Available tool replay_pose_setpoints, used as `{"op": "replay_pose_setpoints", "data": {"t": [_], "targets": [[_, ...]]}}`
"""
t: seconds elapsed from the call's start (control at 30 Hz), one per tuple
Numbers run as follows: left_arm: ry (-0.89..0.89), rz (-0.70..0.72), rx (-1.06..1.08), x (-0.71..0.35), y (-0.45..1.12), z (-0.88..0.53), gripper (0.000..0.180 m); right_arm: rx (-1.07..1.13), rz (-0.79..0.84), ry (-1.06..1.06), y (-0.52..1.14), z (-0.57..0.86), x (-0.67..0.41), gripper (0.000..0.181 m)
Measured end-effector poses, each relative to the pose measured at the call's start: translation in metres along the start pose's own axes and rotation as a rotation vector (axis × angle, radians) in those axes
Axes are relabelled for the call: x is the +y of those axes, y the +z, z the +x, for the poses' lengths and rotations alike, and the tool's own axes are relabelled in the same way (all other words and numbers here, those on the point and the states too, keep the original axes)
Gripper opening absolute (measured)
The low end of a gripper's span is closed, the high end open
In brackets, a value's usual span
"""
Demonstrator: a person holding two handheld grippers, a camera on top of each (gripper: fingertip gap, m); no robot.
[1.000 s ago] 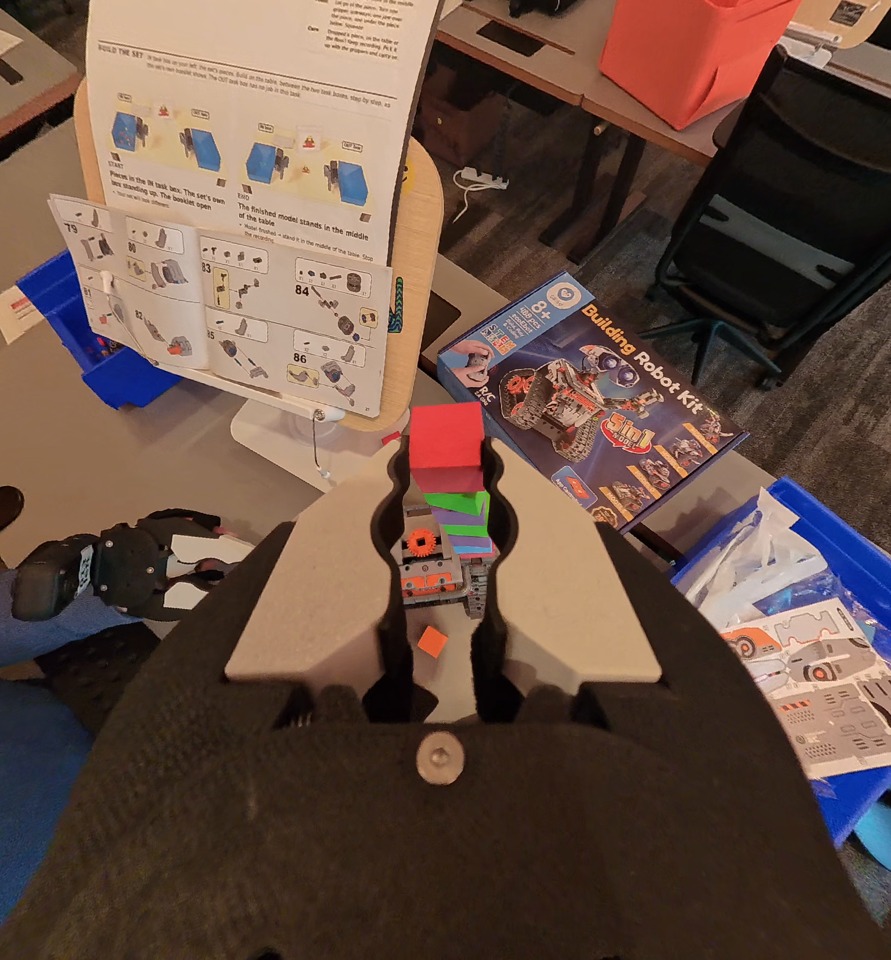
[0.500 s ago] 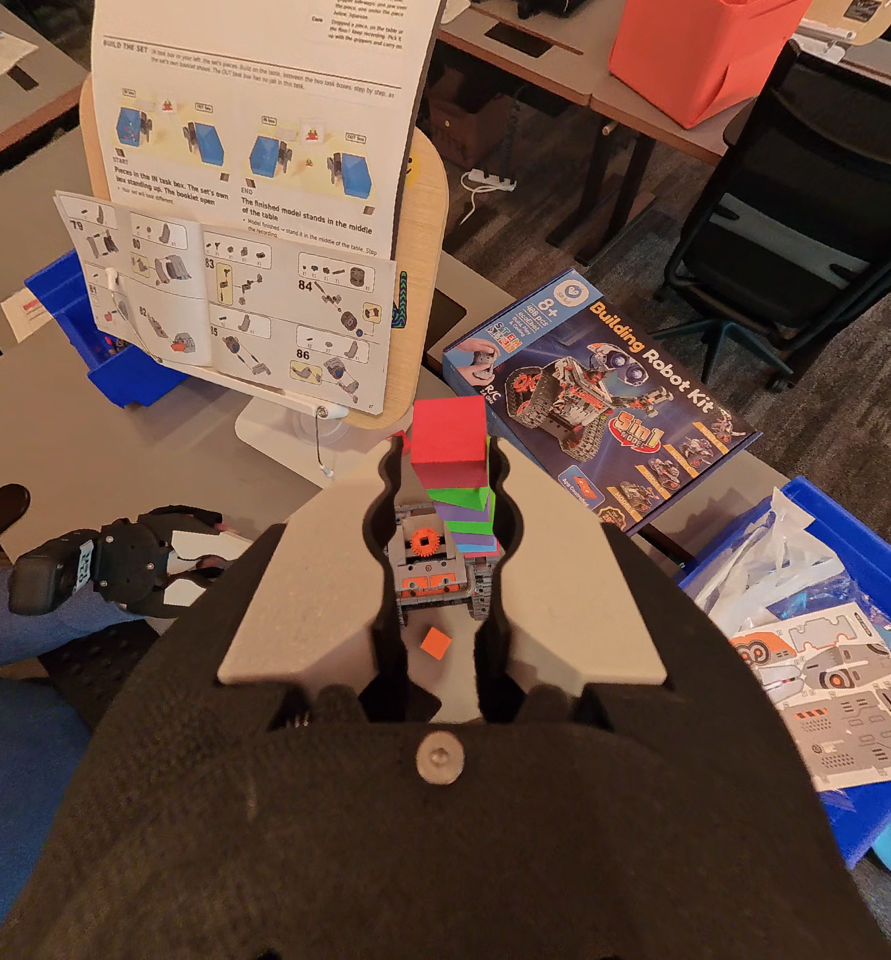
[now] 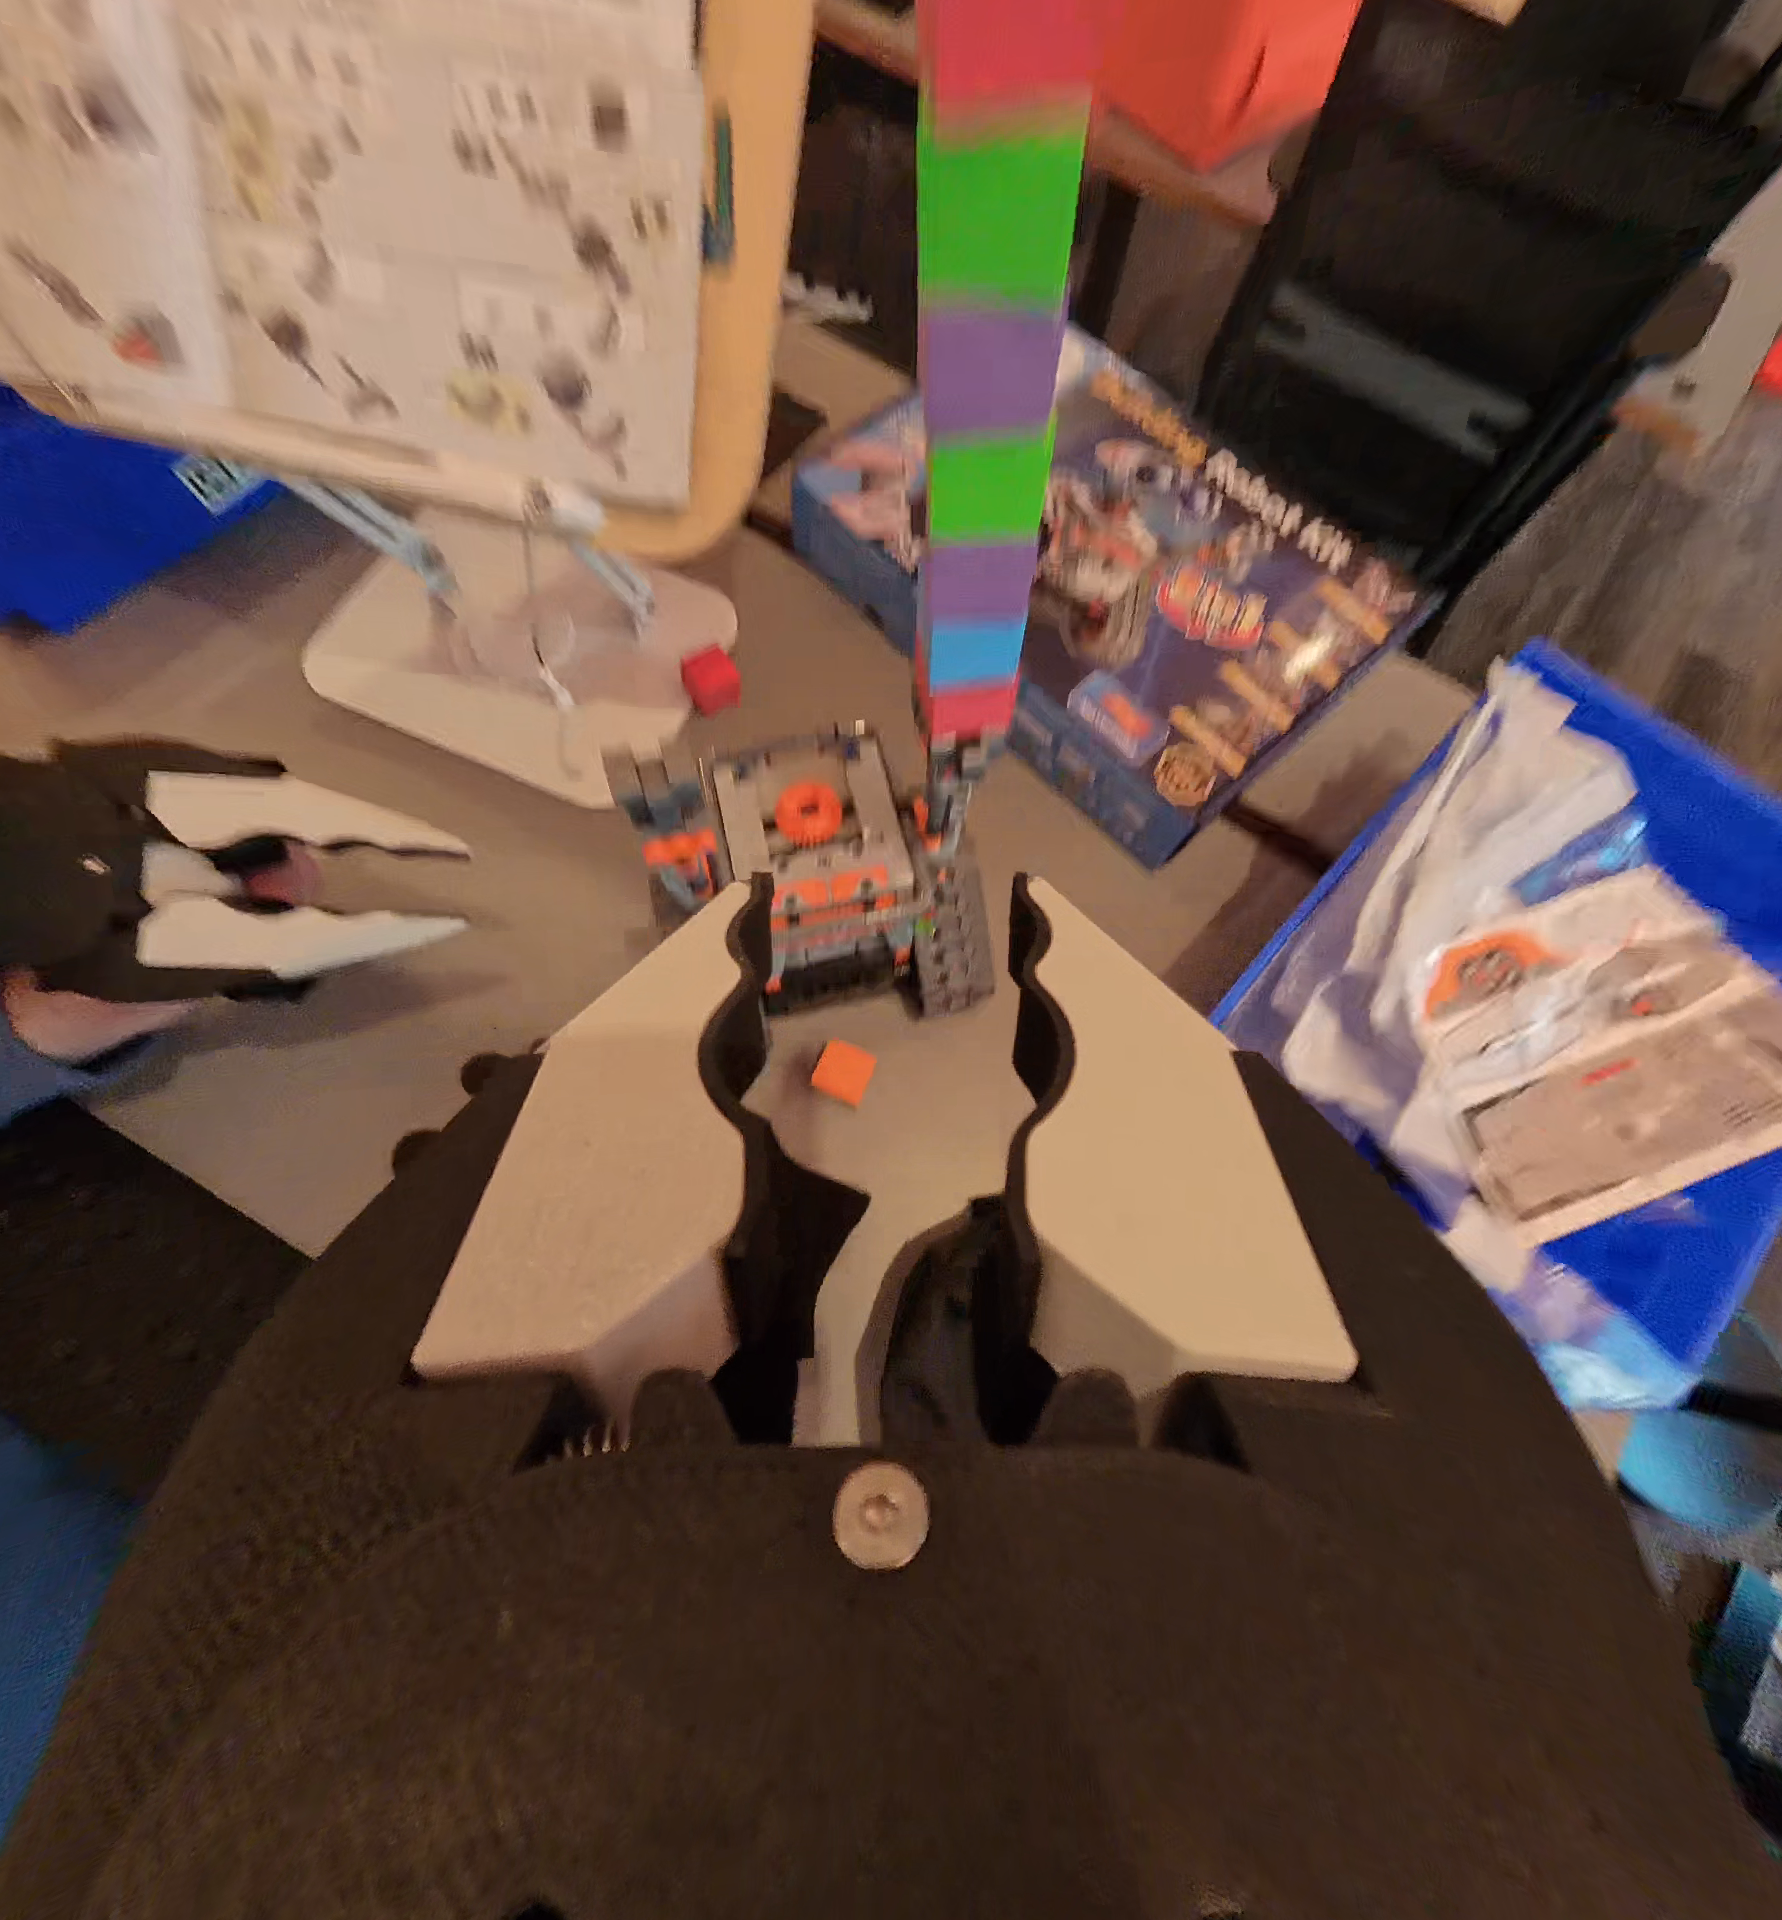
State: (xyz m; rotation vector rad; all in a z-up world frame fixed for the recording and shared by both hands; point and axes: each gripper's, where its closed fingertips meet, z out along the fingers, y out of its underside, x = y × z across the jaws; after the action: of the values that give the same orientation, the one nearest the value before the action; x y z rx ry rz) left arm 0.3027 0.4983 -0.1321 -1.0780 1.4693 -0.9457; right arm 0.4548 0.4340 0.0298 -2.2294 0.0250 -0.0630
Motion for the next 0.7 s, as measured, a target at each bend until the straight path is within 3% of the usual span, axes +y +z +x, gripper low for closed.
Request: {"op": "replay_pose_setpoints", "data": {"t": [0.43, 0.7], "targets": [[-0.011, -0.013, 0.021, 0.005, 0.004, 0.006, 0.021, 0.092, -0.199, 0.217, 0.160, -0.032, 0.208, 0.050], [-0.013, -0.013, 0.014, 0.005, 0.003, 0.004, 0.021, 0.120, -0.203, 0.177, 0.175, -0.026, 0.213, 0.027]]}}
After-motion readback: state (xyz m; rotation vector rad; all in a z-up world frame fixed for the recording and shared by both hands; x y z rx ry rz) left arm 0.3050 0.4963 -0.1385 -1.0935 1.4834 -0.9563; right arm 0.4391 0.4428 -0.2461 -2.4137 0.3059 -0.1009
